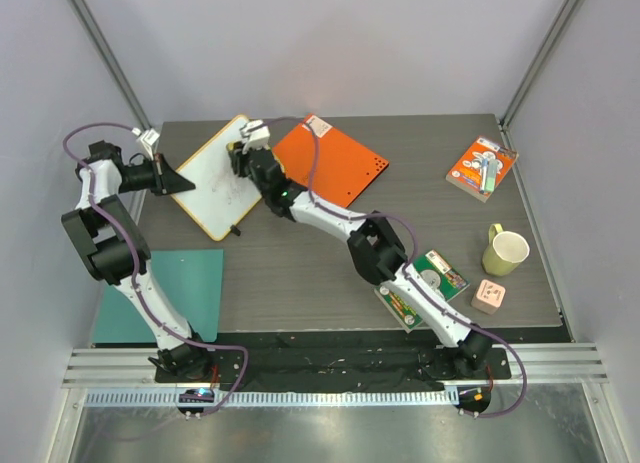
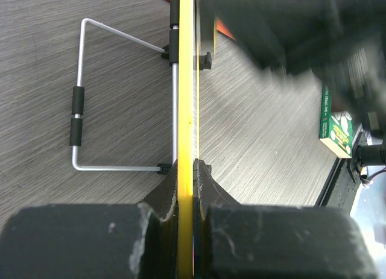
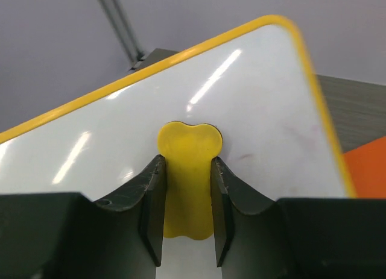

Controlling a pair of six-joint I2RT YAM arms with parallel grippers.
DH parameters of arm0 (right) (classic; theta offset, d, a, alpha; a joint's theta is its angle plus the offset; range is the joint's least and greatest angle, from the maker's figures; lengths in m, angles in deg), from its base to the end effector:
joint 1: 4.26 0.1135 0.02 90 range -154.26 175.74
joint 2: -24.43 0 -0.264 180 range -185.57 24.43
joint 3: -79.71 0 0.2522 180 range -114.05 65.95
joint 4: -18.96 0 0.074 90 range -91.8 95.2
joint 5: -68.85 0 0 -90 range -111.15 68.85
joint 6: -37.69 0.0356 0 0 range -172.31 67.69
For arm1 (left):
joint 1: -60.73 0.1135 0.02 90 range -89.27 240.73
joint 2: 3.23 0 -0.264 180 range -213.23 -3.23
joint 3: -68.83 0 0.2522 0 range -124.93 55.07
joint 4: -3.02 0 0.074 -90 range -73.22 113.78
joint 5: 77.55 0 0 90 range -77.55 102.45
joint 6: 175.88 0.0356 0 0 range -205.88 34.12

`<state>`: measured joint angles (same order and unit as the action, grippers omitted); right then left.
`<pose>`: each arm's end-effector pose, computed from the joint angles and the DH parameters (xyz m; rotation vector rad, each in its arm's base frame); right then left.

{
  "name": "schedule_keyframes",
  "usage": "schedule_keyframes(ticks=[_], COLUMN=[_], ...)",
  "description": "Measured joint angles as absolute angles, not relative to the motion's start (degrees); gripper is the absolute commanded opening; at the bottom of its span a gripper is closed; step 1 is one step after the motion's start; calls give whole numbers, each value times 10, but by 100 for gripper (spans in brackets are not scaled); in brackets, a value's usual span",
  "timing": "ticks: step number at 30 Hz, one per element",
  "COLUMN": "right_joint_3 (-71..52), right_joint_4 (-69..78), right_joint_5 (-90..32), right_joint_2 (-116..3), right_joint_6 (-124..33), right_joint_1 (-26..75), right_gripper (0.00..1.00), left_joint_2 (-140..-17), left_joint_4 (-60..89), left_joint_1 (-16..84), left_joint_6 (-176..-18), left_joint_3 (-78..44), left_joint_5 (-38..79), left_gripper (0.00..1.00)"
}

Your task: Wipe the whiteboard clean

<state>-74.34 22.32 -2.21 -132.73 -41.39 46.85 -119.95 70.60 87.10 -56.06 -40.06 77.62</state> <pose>0.4000 0.4775 0.2028 -0.2934 1.5703 0.5901 0.3825 0.1536 0.2289 0.2427 2.1628 -1.0923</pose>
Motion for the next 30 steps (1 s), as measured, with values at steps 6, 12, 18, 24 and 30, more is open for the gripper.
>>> schedule_keyframes(ticks=[6,12,18,24,30], right_joint_3=[-777,-773,-728,-724,-727], right_joint_4=[194,189,192,197,193], right_joint_5=[-40,-55,-60,-58,-45], right_joint_2=[-1350,-1348,-1317,-1308,-1308], right_joint_6=[-413,-448,-496,-528,-513], right_joint_1=[391,397,455,514,514], right_gripper=[1,1,1,1,1], left_joint_2=[-1199,-1197,-1196,-1193,-1193], left_joint_4=[722,739,754,757,758], left_joint_1=[868,867,869,870,870], left_joint_6=[-548,-540,-541,-541,-540], left_joint_3=[-408,-410,-409,-409,-410], left_joint_5=[773,763,752,744,744], left_gripper=[0,0,0,0,0])
